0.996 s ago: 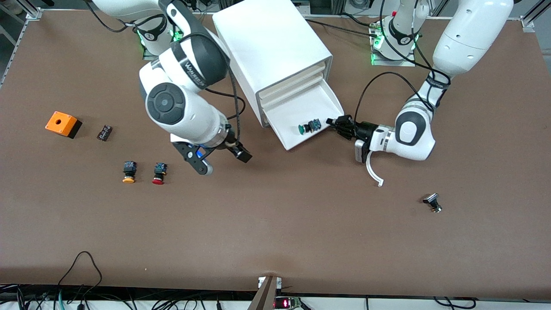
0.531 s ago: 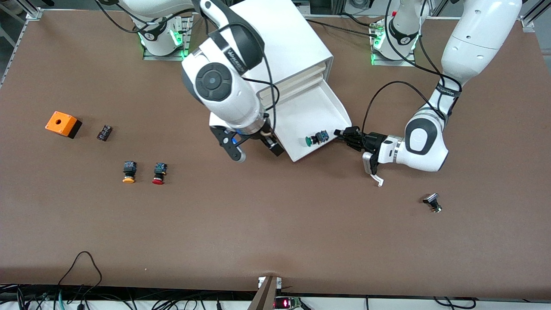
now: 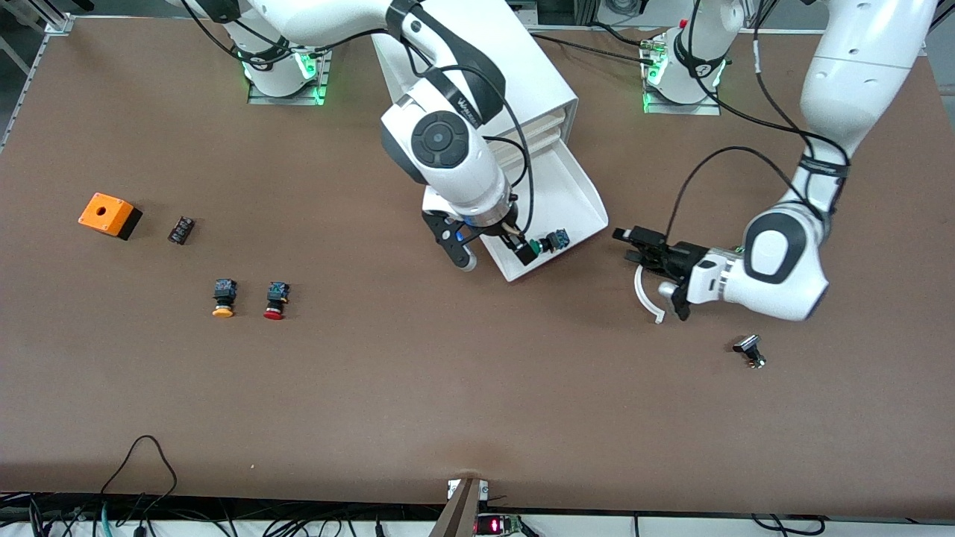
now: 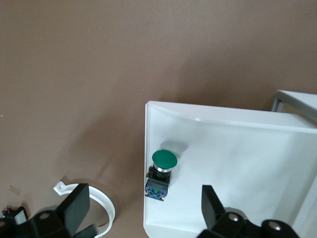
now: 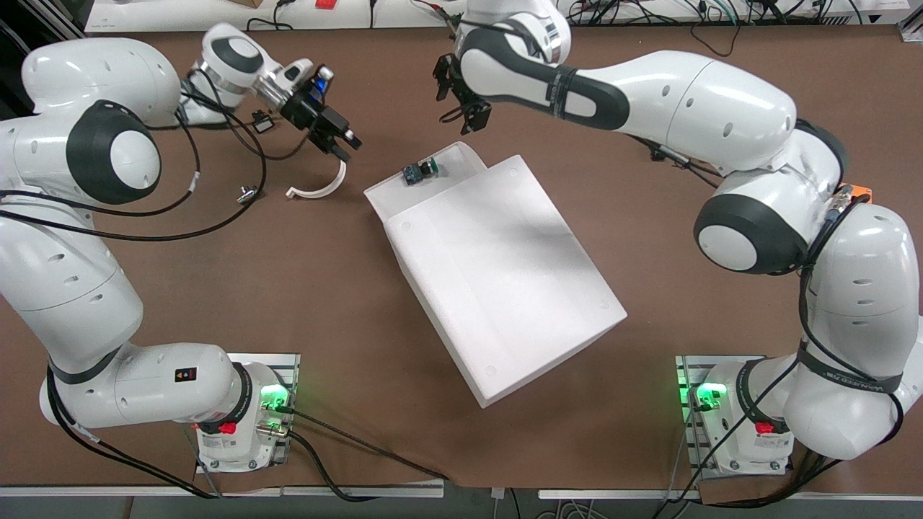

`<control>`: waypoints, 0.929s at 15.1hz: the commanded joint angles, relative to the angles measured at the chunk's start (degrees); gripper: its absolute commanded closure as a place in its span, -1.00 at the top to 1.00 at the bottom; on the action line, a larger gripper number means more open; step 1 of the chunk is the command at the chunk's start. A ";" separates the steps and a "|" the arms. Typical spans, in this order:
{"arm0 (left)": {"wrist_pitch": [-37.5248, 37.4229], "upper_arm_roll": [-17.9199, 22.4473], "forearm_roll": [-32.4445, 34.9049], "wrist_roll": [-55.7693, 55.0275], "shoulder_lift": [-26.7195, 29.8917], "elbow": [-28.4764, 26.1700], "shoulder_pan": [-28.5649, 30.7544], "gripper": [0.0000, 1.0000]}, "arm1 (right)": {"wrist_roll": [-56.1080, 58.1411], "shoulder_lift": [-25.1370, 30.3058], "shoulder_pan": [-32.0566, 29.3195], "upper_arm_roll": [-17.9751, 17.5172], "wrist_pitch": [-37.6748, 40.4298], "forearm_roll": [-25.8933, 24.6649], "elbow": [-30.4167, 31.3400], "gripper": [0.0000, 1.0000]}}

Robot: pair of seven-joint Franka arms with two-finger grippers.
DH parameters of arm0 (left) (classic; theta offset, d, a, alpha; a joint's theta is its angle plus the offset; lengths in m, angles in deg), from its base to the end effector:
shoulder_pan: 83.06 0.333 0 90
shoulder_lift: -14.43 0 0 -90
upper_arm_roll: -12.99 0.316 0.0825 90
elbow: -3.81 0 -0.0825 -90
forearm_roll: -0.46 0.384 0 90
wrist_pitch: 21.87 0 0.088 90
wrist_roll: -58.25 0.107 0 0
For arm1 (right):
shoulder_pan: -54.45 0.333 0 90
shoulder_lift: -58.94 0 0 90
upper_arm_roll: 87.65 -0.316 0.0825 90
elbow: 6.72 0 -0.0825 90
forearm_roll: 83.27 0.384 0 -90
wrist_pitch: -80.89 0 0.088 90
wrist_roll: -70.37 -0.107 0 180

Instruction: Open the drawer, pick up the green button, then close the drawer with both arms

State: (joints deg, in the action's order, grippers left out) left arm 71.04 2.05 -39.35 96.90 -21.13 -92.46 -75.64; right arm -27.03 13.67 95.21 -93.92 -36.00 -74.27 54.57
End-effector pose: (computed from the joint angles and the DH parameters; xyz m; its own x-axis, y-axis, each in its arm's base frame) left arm 0.6078 -0.0924 0.2397 0.8570 -0.4957 -0.1407 -0.1682 -0.5273 0.8329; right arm 0.5462 0.5568 0.3805 0.5568 -0.7932 -0.2464 -0.8304 -0.5393 -0.1403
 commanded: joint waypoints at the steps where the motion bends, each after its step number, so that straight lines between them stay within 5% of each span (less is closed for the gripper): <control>1: -7.20 0.12 9.36 -9.70 0.14 8.79 0.48 1.00 | -4.18 -3.59 2.99 0.83 -2.80 -1.88 -2.49 1.00; 9: -16.09 -1.20 28.29 -35.11 2.16 22.88 -0.56 1.00 | -10.96 -10.36 7.57 2.15 -12.92 -1.88 -2.84 1.00; 14: -19.00 -0.94 37.51 -35.84 2.16 28.94 -1.36 1.00 | -12.11 -12.48 8.89 2.41 -15.65 -1.88 -2.84 0.96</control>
State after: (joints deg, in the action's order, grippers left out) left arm 53.73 0.98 -5.73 61.88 -18.98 -66.50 -76.24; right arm -37.51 2.87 103.05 -92.25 -51.37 -75.40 54.27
